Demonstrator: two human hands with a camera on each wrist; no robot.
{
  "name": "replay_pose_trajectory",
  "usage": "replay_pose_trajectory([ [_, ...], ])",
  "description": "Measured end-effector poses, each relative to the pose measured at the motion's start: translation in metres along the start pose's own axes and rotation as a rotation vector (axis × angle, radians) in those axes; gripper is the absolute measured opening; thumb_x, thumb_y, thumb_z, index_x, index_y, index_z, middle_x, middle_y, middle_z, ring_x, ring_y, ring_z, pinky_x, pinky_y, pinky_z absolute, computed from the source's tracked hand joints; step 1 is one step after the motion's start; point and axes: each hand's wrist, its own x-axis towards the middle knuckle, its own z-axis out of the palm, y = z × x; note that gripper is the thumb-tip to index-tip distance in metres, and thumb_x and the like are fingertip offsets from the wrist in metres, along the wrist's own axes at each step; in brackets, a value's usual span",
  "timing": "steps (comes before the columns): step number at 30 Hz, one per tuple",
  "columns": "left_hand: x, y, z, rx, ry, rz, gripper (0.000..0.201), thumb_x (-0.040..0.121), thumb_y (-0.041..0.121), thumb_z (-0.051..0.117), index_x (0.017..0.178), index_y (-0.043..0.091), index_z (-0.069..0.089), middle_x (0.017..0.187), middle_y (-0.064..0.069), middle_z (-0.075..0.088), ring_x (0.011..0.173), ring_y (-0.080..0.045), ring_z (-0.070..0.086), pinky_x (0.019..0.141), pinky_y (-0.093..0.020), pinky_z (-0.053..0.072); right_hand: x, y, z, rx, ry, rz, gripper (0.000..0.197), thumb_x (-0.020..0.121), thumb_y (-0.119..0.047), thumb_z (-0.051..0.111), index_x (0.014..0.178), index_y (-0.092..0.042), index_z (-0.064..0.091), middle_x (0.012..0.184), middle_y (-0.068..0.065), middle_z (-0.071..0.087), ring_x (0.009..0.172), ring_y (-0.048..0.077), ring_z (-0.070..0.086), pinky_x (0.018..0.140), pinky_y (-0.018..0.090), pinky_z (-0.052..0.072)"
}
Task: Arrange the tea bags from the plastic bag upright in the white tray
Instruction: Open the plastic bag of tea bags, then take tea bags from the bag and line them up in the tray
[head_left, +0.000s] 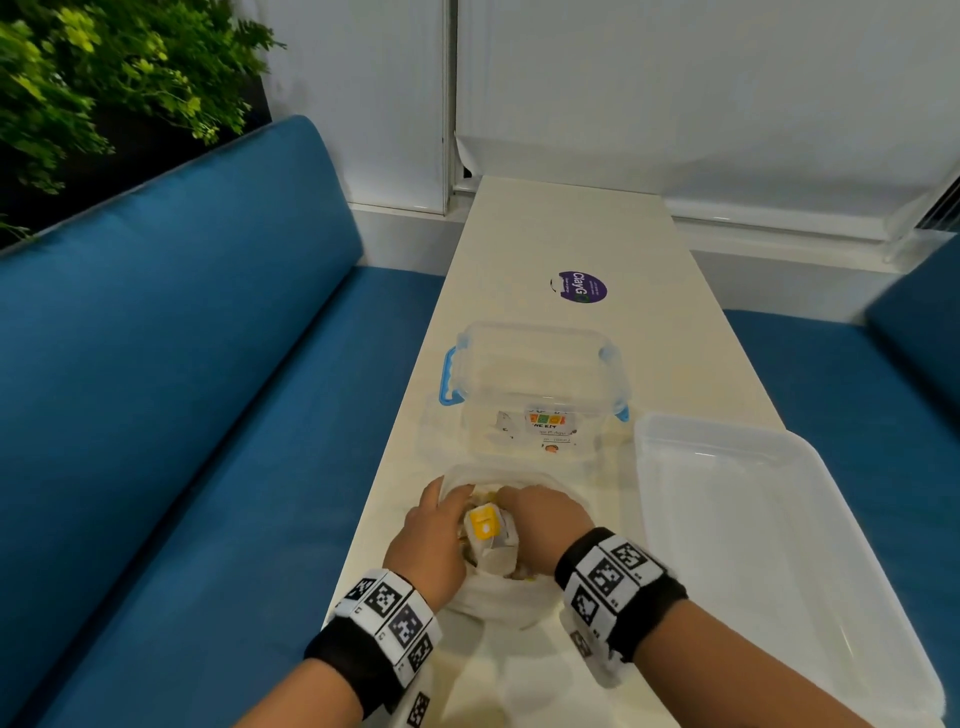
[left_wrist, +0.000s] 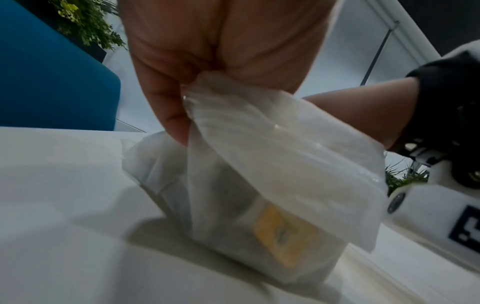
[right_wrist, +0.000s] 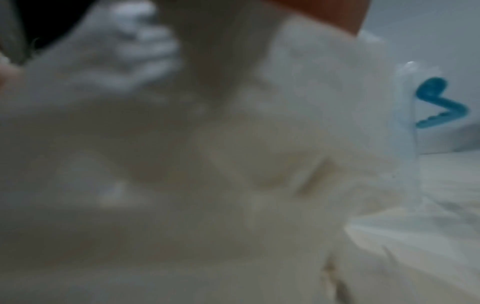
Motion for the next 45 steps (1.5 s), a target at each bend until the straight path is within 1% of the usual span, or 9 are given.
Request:
replay_pose_trajectory([
  [4, 0.002, -0.005, 0.000, 0.003, -0.019, -0.010, 0.055, 0.086, 0.025, 0.052, 0.137, 0.037, 0.033, 0.140, 0.000, 0.031, 0.117, -0.025, 0.049, 0.092, -0.039, 0.048, -0.008, 0.004, -0.011, 0.220, 0.126, -0.002, 0.037, 0.078, -0.002, 0.057, 0.113, -0.012, 0.058, 0.112, 0.011, 0.062, 0.105, 0.028, 0.056, 0.074, 0.025, 0.038],
  [14, 0.004, -0.002, -0.004, 0.038, -0.019, -0.017, 0.052, 0.087, 0.027, 0.048, 0.136, 0.037, 0.033, 0.140, -0.002, 0.031, 0.121, -0.026, 0.044, 0.093, -0.039, 0.045, -0.024, 0.014, -0.031, 0.779, 0.278, 0.091, 0.032, 0.064, 0.005, 0.073, 0.073, -0.020, 0.055, 0.075, -0.003, 0.057, 0.069, 0.013, 0.053, 0.054, 0.017, 0.043],
  [19, -0.004, 0.011, -0.012, 0.093, 0.175, -0.045, 0.042, 0.083, 0.031, 0.057, 0.124, 0.033, 0.051, 0.153, 0.004, 0.017, 0.137, -0.020, 0.024, 0.106, -0.038, 0.028, -0.041, 0.021, -0.065, 1.011, 0.358, 0.049, 0.037, 0.060, 0.007, 0.080, 0.068, -0.019, 0.055, 0.064, -0.003, 0.058, 0.050, 0.006, 0.053, 0.051, 0.021, 0.048],
  [24, -0.007, 0.046, -0.025, -0.424, 0.390, 0.104, 0.019, 0.093, 0.027, 0.051, 0.111, 0.026, 0.057, 0.140, 0.004, 0.040, 0.129, -0.013, 0.038, 0.100, -0.020, 0.026, -0.068, 0.032, -0.110, 1.110, 0.408, -0.101, 0.035, 0.061, 0.010, 0.080, 0.071, -0.015, 0.057, 0.065, -0.001, 0.061, 0.052, 0.008, 0.056, 0.049, 0.020, 0.050],
  [28, -0.005, 0.104, -0.028, -1.038, 0.020, 0.115, 0.060, 0.075, 0.066, 0.025, 0.124, 0.039, 0.047, 0.134, -0.001, 0.052, 0.117, -0.019, 0.054, 0.104, -0.041, 0.040, -0.091, 0.049, -0.134, 1.229, 0.391, -0.220, 0.033, 0.061, 0.013, 0.077, 0.075, -0.012, 0.059, 0.067, 0.001, 0.063, 0.055, 0.009, 0.059, 0.050, 0.019, 0.051],
  [33, -0.001, 0.167, -0.001, -1.609, -0.370, 0.007, 0.071, 0.069, 0.069, 0.028, 0.119, 0.028, 0.057, 0.116, -0.007, 0.068, 0.099, -0.028, 0.066, 0.079, -0.047, 0.054, -0.092, 0.080, -0.113, 0.957, 0.476, -0.153, 0.033, 0.065, 0.004, 0.076, 0.082, -0.017, 0.058, 0.080, 0.007, 0.065, 0.066, 0.014, 0.058, 0.061, 0.027, 0.048],
  [37, 0.004, 0.191, 0.036, -1.782, -0.360, -0.137, 0.060, 0.077, 0.056, 0.047, 0.121, 0.018, 0.059, 0.120, -0.009, 0.065, 0.101, -0.020, 0.065, 0.073, -0.035, 0.057, -0.093, 0.105, -0.076, 0.524, 0.428, -0.112, 0.048, 0.077, -0.013, 0.064, 0.120, -0.025, 0.047, 0.114, 0.003, 0.054, 0.100, 0.018, 0.056, 0.085, 0.031, 0.045],
  [40, 0.013, 0.199, 0.065, -1.848, -0.231, -0.247, 0.044, 0.087, 0.033, 0.053, 0.126, 0.013, 0.056, 0.114, -0.008, 0.067, 0.095, -0.016, 0.068, 0.075, -0.029, 0.058, -0.104, 0.128, -0.060, 0.535, 0.243, -0.169, 0.085, 0.076, -0.013, 0.064, 0.145, -0.030, 0.019, 0.140, -0.002, 0.034, 0.126, 0.016, 0.042, 0.105, 0.036, 0.036],
  [45, 0.014, 0.206, 0.087, -1.891, -0.161, -0.293, 0.023, 0.086, 0.013, 0.052, 0.107, 0.012, 0.060, 0.091, -0.009, 0.068, 0.066, -0.017, 0.070, 0.050, -0.020, 0.054, -0.119, 0.173, -0.052, 0.958, 0.280, -0.234, 0.081, 0.077, -0.002, 0.068, 0.139, -0.034, 0.027, 0.131, -0.009, 0.043, 0.118, 0.002, 0.047, 0.091, 0.011, 0.042],
])
